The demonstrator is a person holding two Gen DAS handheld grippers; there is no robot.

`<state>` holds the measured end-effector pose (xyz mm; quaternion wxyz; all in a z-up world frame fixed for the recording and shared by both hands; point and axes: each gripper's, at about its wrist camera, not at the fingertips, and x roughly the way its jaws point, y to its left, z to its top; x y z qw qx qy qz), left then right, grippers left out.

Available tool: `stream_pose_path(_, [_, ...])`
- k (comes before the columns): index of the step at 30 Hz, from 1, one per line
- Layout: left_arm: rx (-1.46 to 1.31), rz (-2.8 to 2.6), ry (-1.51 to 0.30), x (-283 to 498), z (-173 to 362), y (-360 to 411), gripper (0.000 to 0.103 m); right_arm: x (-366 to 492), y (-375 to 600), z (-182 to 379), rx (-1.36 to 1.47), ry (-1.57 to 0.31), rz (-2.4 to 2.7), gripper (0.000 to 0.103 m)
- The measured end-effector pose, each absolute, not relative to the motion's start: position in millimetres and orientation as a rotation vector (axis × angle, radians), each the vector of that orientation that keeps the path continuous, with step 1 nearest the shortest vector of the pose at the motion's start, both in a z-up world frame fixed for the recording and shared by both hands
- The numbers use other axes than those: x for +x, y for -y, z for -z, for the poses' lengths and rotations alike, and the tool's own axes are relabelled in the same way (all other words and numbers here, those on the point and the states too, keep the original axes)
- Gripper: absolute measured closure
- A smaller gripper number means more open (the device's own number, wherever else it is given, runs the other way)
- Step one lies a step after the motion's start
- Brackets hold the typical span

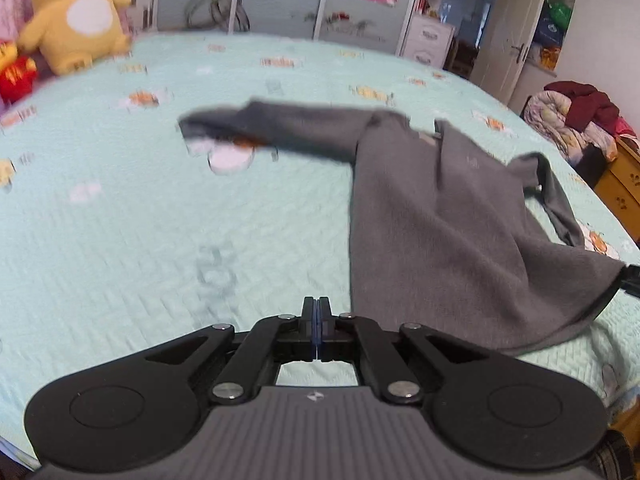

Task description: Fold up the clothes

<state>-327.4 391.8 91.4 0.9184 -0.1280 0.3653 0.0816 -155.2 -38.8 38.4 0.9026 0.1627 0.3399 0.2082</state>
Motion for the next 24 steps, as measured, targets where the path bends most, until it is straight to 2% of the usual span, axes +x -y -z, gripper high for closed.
stream_pose_path(3, [-0.229,-0.109,-0.776,-323,-80,-380,0.100,-171,32,-25,0.263,-0.723,-0.379,0.077])
stream_pose_path(4, [-0.213,-0.095,-0.783,-322,-76,-375,0.095,-176,35,-22,0.252,-0.726,-0.369,0.064])
stream_pose_path(5, [-0.200,-0.086,-0.787,-320,-73,-371,0.083,-181,38,-18,0.240,-0.728,-0.359,0.053])
stream_pose_path(6, [-0.193,-0.084,-0.787,-318,-70,-368,0.073,-185,40,-15,0.229,-0.731,-0.349,0.051])
stream_pose_path(7, [-0.195,-0.090,-0.785,-317,-67,-366,0.057,-190,43,-12,0.217,-0.734,-0.338,0.051])
stream_pose_path(8, [-0.207,-0.096,-0.785,-315,-63,-365,0.054,-195,46,-8,0.206,-0.736,-0.328,0.051])
stream_pose_path(13, [-0.382,-0.105,-0.795,-304,-41,-374,0.052,-221,54,1,0.130,-0.732,-0.312,0.051])
stream_pose_path(16, [-0.479,-0.098,-0.772,-302,-31,-382,0.048,-221,50,1,0.114,-0.717,-0.339,0.050])
stream_pose_path(24, [-0.511,-0.020,-0.703,-287,-19,-380,0.045,-210,25,5,0.138,-0.689,-0.389,0.050])
